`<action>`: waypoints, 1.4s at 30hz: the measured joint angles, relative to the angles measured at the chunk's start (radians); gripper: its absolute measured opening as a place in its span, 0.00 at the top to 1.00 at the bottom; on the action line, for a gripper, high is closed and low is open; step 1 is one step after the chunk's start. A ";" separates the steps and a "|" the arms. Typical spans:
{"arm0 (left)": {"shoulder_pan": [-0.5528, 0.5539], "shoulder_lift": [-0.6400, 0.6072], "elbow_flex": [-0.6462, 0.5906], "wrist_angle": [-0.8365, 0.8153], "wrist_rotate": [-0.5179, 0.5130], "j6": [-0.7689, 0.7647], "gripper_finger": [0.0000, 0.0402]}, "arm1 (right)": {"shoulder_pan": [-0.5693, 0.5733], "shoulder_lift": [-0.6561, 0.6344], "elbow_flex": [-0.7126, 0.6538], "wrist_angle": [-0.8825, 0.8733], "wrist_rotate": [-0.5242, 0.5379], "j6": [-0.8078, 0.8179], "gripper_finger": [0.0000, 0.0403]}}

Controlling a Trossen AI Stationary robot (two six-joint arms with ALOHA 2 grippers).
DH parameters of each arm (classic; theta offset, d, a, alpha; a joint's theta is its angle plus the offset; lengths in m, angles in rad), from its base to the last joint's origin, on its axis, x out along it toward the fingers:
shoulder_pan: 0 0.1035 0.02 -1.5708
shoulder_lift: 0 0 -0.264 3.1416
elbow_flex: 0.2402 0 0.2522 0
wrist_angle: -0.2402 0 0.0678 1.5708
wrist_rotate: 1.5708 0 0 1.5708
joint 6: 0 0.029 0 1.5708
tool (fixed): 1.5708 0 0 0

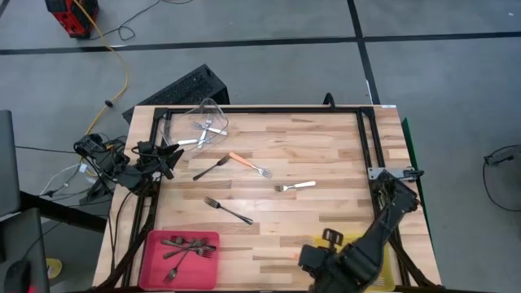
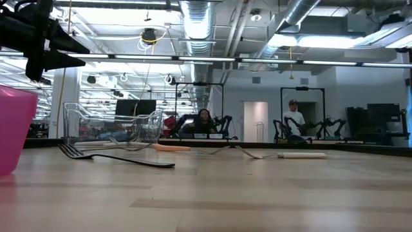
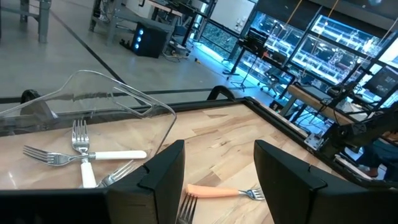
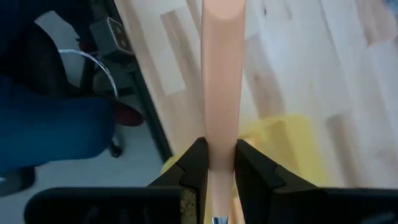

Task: Sort silverware by color (type)
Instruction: Put the orange fork into the yellow bin

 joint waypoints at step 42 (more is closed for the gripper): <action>0.000 0.000 0.000 -0.004 -0.038 -0.015 0.56 | 0.127 -0.365 -0.922 0.313 -0.146 -0.034 0.78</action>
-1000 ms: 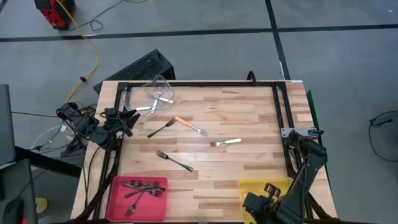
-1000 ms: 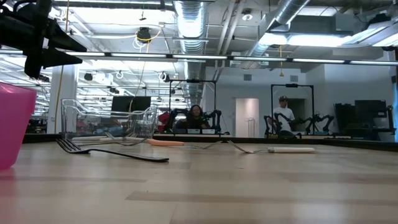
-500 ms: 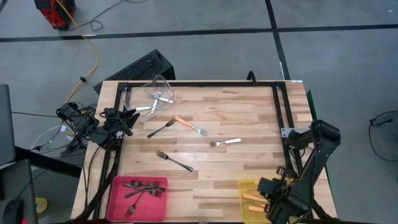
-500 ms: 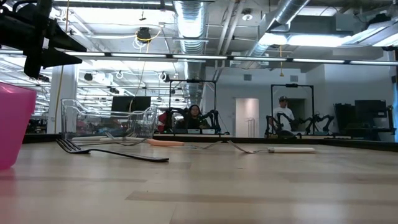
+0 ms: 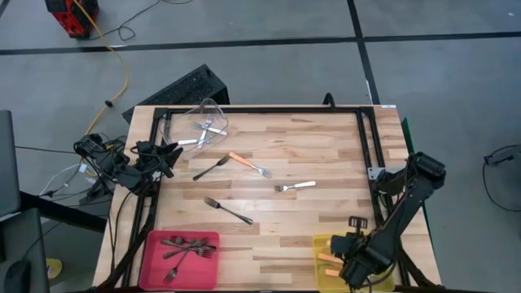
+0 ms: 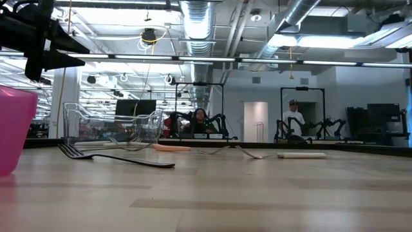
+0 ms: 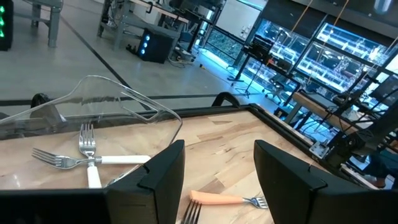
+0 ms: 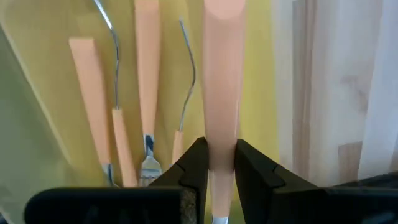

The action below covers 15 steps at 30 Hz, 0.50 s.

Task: Sort silverware by color (type)
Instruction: Put the orange fork into the yellow bin

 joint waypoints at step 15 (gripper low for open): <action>0.000 0.000 0.000 0.000 0.002 0.000 0.56 | -0.007 0.001 -0.161 0.210 -0.033 -0.063 0.78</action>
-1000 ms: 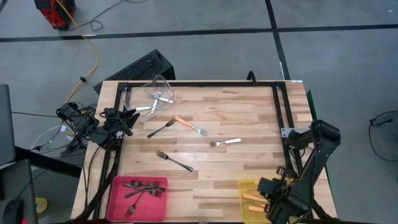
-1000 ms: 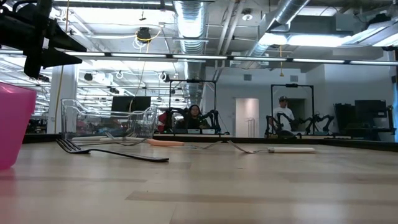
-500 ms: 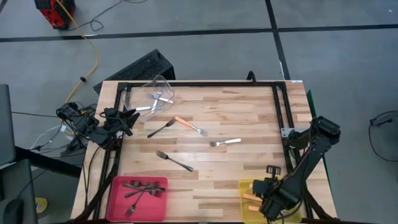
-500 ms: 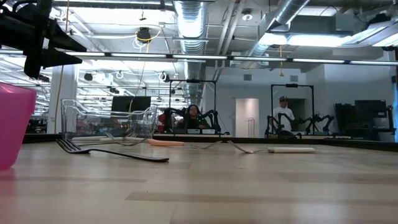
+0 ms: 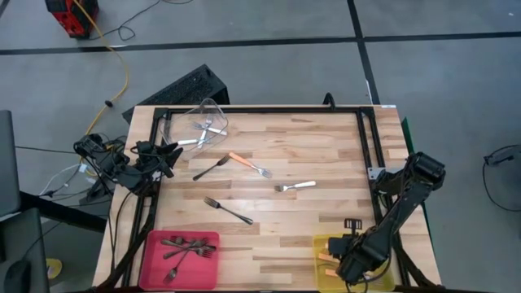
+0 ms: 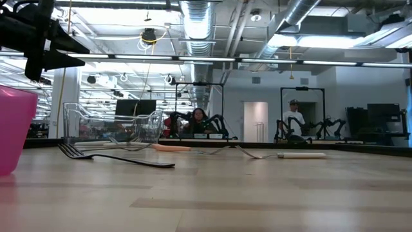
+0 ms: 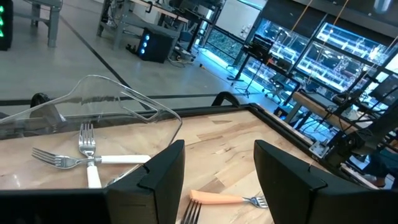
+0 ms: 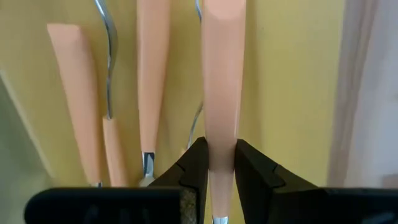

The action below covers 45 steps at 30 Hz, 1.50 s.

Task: Sort silverware by color (type)
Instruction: Put the orange fork into the yellow bin

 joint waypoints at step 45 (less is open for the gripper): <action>0.000 0.000 0.000 0.000 0.002 0.000 0.56 | 0.001 0.000 -0.153 0.239 -0.010 0.045 0.75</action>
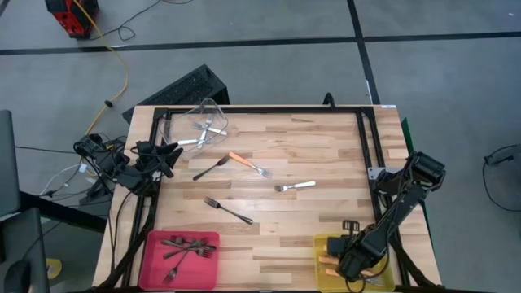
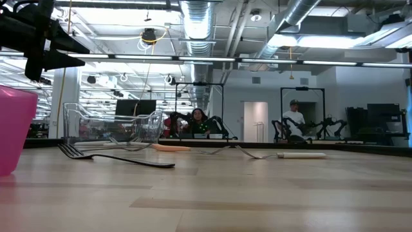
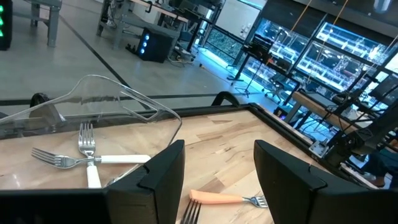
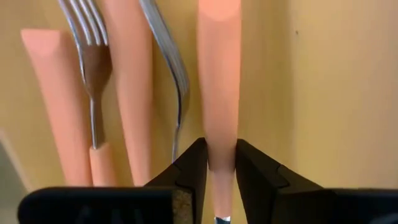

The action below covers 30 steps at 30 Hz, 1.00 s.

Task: Sort silverware by color (type)
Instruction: Put the orange fork into the yellow bin

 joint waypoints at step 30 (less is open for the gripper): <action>0.000 0.000 0.000 0.000 0.008 0.000 0.56 | -0.070 0.000 0.065 -0.149 -0.055 -0.001 0.58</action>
